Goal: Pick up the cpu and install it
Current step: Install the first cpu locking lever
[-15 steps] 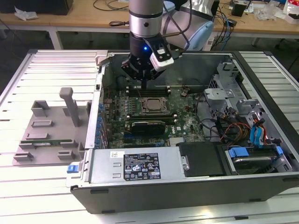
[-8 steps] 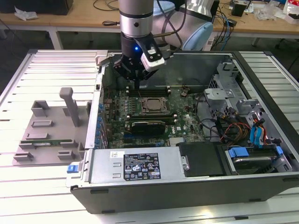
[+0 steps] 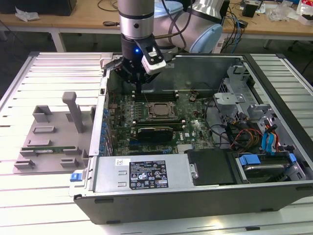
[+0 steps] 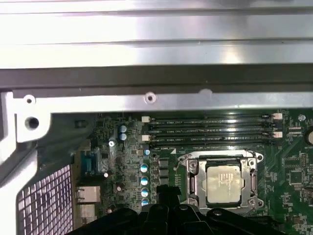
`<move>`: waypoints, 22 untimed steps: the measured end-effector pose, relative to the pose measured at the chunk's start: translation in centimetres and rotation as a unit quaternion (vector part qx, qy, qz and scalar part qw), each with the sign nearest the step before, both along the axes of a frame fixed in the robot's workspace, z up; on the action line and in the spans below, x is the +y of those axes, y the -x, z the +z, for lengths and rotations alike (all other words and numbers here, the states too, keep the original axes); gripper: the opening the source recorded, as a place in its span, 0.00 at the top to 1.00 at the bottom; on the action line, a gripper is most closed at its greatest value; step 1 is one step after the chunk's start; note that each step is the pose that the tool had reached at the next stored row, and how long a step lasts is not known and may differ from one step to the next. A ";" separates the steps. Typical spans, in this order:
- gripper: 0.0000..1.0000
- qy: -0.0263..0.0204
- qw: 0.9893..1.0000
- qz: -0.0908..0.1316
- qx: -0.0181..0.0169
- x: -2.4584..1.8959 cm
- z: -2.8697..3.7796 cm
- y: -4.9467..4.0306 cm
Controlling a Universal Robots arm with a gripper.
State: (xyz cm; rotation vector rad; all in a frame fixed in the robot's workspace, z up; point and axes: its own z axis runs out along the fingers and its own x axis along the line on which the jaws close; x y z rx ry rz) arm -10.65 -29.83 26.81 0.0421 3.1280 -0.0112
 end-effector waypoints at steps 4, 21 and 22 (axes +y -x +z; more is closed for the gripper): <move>0.89 -0.005 1.000 0.000 0.000 0.67 -0.29 0.54; 0.89 -0.005 1.000 0.006 0.000 1.76 -0.52 -1.19; 0.89 -0.005 1.000 0.006 0.000 1.76 -0.52 -1.29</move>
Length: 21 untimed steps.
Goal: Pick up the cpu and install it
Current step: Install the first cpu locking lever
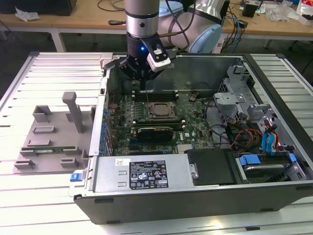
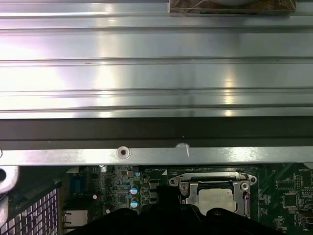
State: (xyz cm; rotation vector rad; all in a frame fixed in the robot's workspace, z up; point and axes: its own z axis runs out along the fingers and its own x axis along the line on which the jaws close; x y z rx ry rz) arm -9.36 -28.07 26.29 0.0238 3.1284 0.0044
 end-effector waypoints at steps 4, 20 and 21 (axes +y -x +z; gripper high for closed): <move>0.89 0.000 1.000 0.000 0.000 0.00 -0.01 -0.40; 0.89 0.000 1.000 0.000 0.000 0.00 -0.78 -2.16; 0.89 0.000 1.000 0.000 0.000 0.00 -0.99 -2.19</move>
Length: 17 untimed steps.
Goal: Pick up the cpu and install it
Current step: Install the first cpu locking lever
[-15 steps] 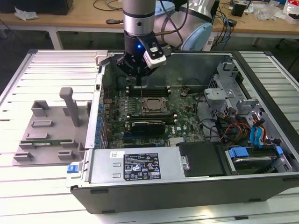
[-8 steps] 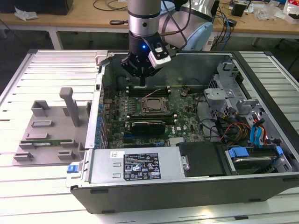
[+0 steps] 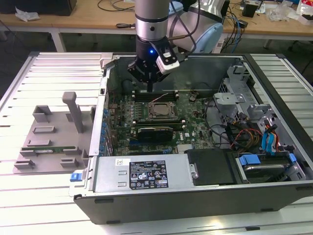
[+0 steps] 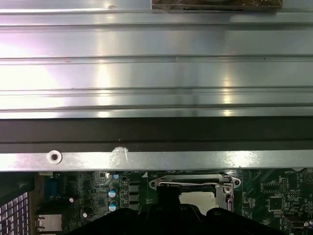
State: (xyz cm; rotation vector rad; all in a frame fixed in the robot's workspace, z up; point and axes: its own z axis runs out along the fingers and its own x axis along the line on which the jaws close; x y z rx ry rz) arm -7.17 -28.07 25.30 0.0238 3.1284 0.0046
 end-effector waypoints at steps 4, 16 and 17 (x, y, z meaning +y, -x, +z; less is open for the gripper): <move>0.89 0.000 1.000 0.000 0.000 0.00 -0.68 -0.17; 0.89 0.000 1.000 0.002 0.002 0.01 -2.88 -2.57; 0.89 0.000 1.000 0.003 0.003 0.01 -3.02 -2.77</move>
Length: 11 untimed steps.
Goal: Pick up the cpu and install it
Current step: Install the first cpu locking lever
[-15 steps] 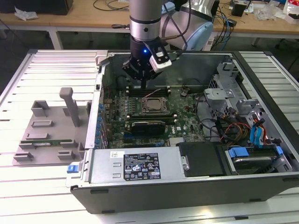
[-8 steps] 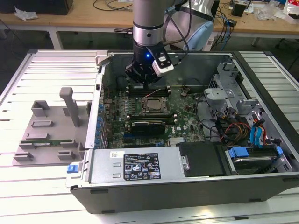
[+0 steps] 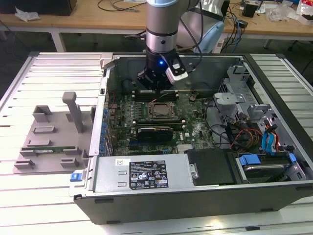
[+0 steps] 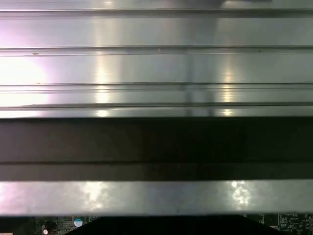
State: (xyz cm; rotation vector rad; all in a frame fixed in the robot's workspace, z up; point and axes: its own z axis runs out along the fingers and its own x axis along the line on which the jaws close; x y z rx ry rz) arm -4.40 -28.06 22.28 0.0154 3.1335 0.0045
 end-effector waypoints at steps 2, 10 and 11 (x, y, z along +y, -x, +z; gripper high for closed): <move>0.89 0.000 1.000 0.001 0.001 0.00 -0.38 -0.60; 0.89 0.000 1.000 0.002 0.001 0.00 -1.55 -2.14; 0.89 0.001 1.000 0.002 0.001 0.00 -1.74 -2.30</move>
